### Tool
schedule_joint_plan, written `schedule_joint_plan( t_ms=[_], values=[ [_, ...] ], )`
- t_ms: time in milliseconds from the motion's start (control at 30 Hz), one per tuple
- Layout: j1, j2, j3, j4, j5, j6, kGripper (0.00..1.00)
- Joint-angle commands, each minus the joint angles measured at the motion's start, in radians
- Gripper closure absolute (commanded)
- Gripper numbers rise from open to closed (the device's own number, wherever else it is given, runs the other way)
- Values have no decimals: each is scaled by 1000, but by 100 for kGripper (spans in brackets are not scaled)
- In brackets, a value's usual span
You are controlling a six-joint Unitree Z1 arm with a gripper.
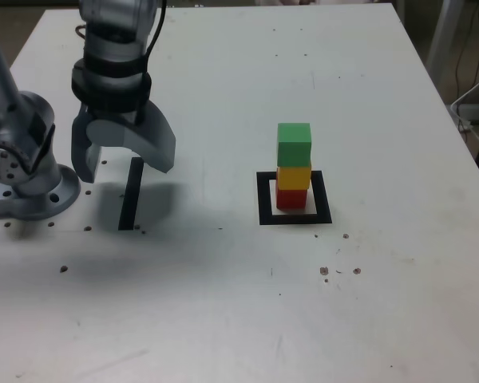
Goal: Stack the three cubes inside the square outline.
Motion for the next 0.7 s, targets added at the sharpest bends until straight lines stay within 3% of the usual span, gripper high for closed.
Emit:
schedule_joint_plan(
  t_ms=[0,667],
  values=[
    [1,-11,-2,8,-1,2,0],
    [1,-22,-5,11,0,3,0]
  ],
)
